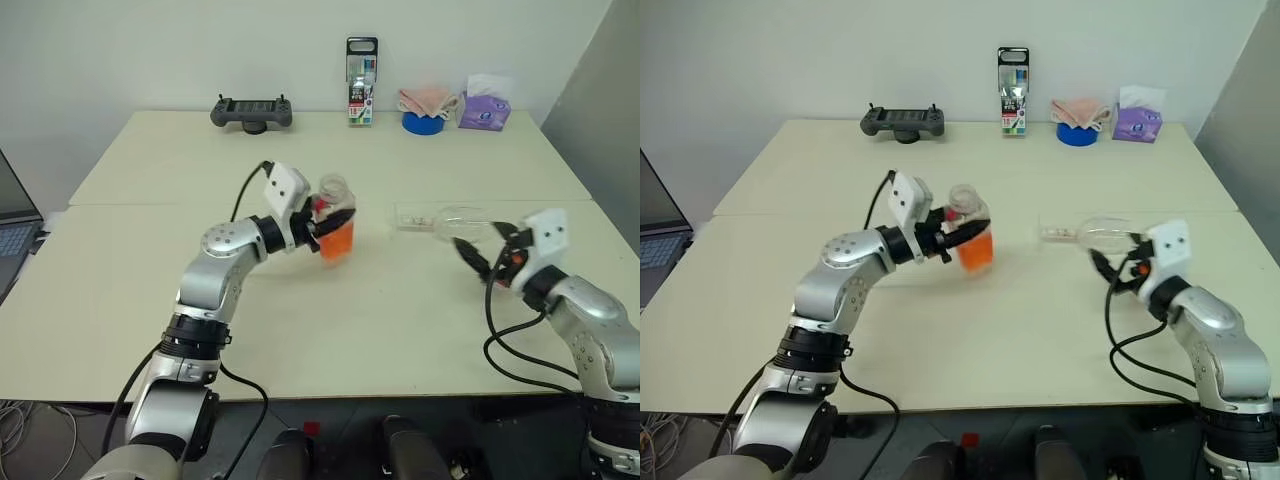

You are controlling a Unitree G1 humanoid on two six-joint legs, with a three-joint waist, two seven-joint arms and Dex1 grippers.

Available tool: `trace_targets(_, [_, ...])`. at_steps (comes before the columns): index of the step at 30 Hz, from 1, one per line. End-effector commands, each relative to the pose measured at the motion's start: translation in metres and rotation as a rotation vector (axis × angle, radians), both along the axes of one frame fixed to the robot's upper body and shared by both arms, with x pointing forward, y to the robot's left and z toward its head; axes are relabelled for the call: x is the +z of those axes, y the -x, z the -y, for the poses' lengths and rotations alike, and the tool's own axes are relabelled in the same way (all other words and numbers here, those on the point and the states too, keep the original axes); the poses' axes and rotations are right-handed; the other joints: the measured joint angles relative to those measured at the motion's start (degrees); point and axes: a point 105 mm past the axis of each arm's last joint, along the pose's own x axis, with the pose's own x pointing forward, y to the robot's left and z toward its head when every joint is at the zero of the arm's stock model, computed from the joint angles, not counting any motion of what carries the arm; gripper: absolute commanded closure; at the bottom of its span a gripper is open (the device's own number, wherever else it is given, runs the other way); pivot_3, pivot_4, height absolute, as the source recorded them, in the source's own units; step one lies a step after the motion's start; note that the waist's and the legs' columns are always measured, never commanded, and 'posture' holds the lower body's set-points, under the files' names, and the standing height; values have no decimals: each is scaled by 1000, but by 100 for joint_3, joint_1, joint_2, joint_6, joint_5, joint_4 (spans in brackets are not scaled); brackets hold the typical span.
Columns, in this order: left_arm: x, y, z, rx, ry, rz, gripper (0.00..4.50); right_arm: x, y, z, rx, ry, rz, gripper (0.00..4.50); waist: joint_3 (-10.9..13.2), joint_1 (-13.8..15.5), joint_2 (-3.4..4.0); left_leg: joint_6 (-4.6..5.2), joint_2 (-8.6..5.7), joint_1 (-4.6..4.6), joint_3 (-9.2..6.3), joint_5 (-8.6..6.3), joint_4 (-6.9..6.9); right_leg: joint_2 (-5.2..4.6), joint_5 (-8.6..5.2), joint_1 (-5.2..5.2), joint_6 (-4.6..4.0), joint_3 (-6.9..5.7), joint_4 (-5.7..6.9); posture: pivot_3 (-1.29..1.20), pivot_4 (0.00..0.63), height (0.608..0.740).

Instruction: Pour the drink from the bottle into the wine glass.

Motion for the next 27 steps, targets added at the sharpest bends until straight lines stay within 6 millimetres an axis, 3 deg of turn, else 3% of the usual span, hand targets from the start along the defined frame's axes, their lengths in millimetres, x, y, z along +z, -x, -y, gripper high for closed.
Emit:
trace_targets(1, [28, -24, -60, 286, 44, 92, 2712, 19, 20, -68, 306, -18, 17, 0, 1, -29, -1, 0, 5, 0, -2, 0, 0, 6, 0, 0, 0, -1, 1, 0, 150, 740])
trace_targets(3, [32, -29, -86, 386, 55, 130, 2712, 29, 13, -98, 355, -47, 54, 0, 1, -43, -1, 0, 7, 1, -9, 0, 1, 8, 0, 0, 0, -6, 5, 0, 150, 740])
trace_targets(5, [34, -30, -99, 429, 83, 138, 2712, 32, 5, -122, 355, -59, 76, 0, 1, -48, -2, -2, 7, 0, -10, 1, 2, 8, 1, -5, -1, -7, 8, 0, 150, 740])
trace_targets(12, [8, -35, -130, 535, 117, 87, 2712, 41, -5, -165, 347, -86, 140, 0, -7, 112, -15, -49, -21, -62, -21, 24, 4, -29, 23, -49, -23, -19, -6, 0, 150, 740])
trace_targets(15, [-1, -38, -143, 595, 140, 67, 2712, 43, -2, -170, 365, -95, 141, 0, -7, 105, -16, -57, -25, -115, -18, 28, 21, -32, 35, -95, -9, -14, -6, 0, 150, 740])
trace_targets(26, [-22, -44, -159, 668, 159, 21, 2712, 35, -2, -158, 350, -58, 125, 0, -9, 17, -17, -46, -9, -80, -23, 33, 22, -11, 49, -77, -29, -19, 25, 0, 150, 740])
trace_targets(27, [-22, -44, -159, 670, 157, 21, 2362, 35, -3, -157, 345, -56, 125, 0, -9, 14, -18, -47, -8, -77, -22, 37, 23, -10, 50, -76, -30, -18, 28, 0, 150, 740])
